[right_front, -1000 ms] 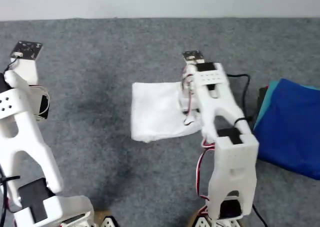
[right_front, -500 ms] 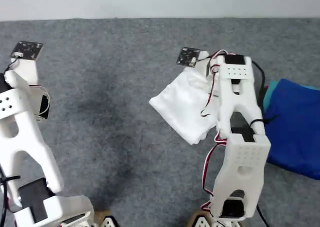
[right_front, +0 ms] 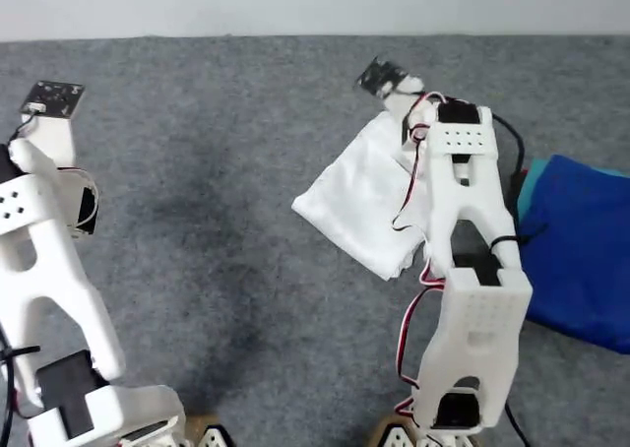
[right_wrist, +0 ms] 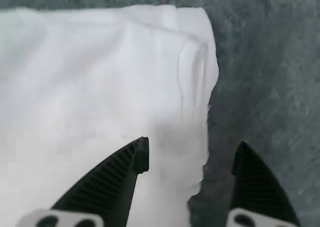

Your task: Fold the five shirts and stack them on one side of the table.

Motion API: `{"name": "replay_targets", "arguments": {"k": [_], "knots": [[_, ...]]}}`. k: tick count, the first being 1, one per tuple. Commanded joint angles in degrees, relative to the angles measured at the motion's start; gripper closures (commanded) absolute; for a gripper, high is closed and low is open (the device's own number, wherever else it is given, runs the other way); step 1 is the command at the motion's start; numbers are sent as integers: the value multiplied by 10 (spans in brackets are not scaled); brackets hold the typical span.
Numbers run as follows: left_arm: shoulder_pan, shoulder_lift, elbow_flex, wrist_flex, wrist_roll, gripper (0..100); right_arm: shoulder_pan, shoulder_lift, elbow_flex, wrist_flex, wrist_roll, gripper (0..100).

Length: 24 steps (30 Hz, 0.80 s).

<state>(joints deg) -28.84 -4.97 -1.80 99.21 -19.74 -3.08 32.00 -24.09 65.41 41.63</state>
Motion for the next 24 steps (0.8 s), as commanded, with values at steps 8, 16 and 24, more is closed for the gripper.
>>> {"name": "replay_targets", "arguments": {"k": [8, 16, 24], "knots": [[1, -25, -23, 13, -3, 987, -62, -89, -37, 196, -435, 725], [0, -25, -23, 13, -3, 987, -69, -83, -35, 260, -622, 705], [0, -25, -23, 13, -3, 987, -64, -50, -33, 181, -687, 519]]}}
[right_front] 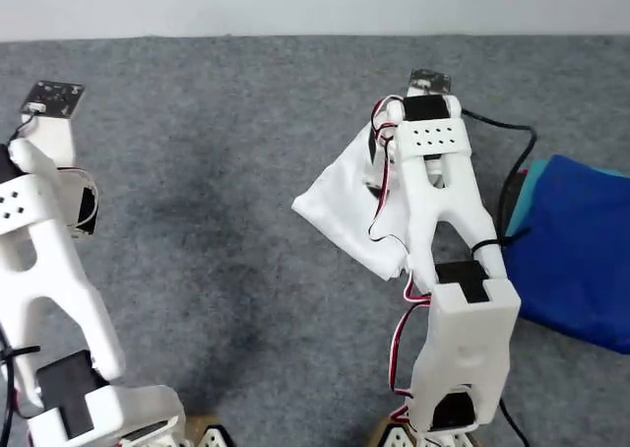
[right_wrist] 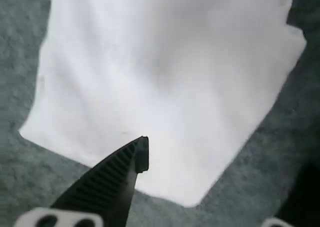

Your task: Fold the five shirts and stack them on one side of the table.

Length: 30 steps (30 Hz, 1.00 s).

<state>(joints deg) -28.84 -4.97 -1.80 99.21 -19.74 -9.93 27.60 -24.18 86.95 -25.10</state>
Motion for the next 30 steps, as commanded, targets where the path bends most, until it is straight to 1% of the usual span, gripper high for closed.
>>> {"name": "replay_targets", "arguments": {"k": [1, 8, 12, 14, 16, 19, 20, 22, 25, 30], "knots": [[0, -25, -23, 13, -3, 987, 5, 7, -32, -48, -26, 523], [-3, -25, -23, 13, -3, 987, 20, 104, -32, -129, -78, 567], [-3, -26, -23, 13, -2, 987, 25, 154, -32, -175, -77, 638], [-3, -26, -23, 13, -2, 987, 26, 171, -34, -180, -77, 697], [-3, -26, -23, 13, -2, 987, 27, 178, -34, -178, -76, 779], [-3, -26, -23, 13, -2, 987, 33, 181, -34, -176, -73, 941], [-3, -26, -23, 13, 0, 987, 37, 177, -34, -176, -62, 992], [-3, -26, -23, 13, 1, 987, 45, 171, -34, -176, -28, 970], [-3, -26, -23, 13, 1, 987, 57, 140, -34, -169, 12, 990], [-3, -29, -23, 13, 2, 987, 66, 52, -34, -90, 78, 990]]}}
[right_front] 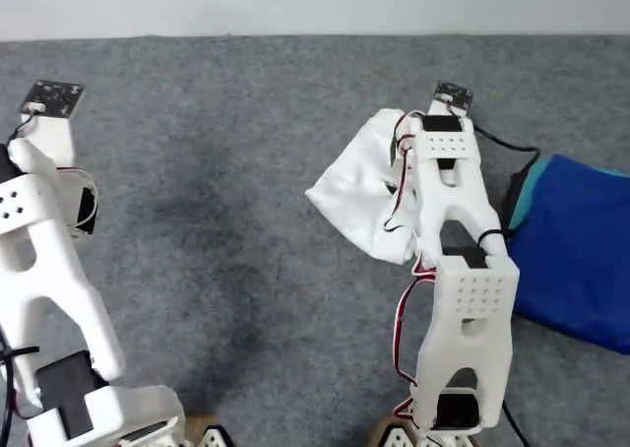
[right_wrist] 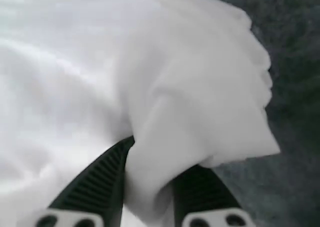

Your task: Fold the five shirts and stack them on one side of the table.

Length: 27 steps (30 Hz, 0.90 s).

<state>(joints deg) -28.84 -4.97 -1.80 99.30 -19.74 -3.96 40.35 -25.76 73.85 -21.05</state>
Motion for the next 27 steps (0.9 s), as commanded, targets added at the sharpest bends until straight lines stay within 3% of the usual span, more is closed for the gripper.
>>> {"name": "replay_targets", "arguments": {"k": [1, 15, 21, 27], "knots": [[-3, -30, -23, 12, 2, 987, 7, -95, -18, 61, 49, 990], [-3, -31, -23, 13, 3, 987, 19, -373, -18, 285, 219, 990], [-1, -32, -15, 13, 3, 987, 124, -460, -16, 289, 300, 990], [-1, -32, 18, 13, 3, 987, 247, -457, -15, 289, 408, 990]]}}
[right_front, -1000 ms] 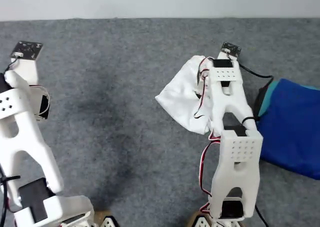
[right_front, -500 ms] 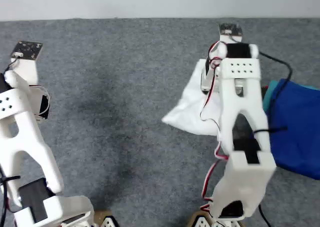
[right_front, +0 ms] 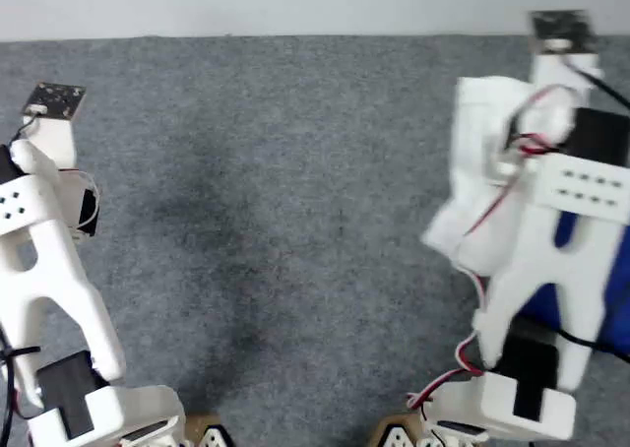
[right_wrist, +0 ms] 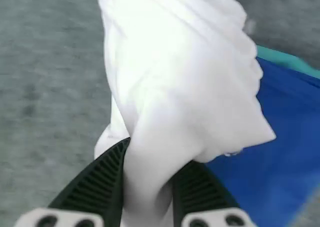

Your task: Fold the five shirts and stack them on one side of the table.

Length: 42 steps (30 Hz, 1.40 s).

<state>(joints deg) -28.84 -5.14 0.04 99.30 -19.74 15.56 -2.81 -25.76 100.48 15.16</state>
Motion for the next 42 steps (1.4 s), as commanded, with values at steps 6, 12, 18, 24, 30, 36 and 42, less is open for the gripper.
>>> {"name": "replay_targets", "arguments": {"k": [6, 12, 18, 24, 30, 36, 42], "knots": [[-1, -31, -1, 13, 3, 987, 151, 39, -15, 19, 122, 990], [-1, -31, -1, 13, 3, 987, 240, 126, -15, -58, 213, 990], [-1, -31, -1, 13, 3, 987, 272, 167, -19, -105, 262, 810], [-1, -31, -1, 13, 3, 987, 267, 95, -19, -101, 259, 670], [-1, -31, -1, 13, 3, 987, 215, 26, -18, -44, 258, 879], [0, -31, -1, 13, 3, 987, 181, 80, -15, -46, 258, 946], [0, -31, -1, 13, 3, 987, 149, 251, -15, -178, 239, 988]]}}
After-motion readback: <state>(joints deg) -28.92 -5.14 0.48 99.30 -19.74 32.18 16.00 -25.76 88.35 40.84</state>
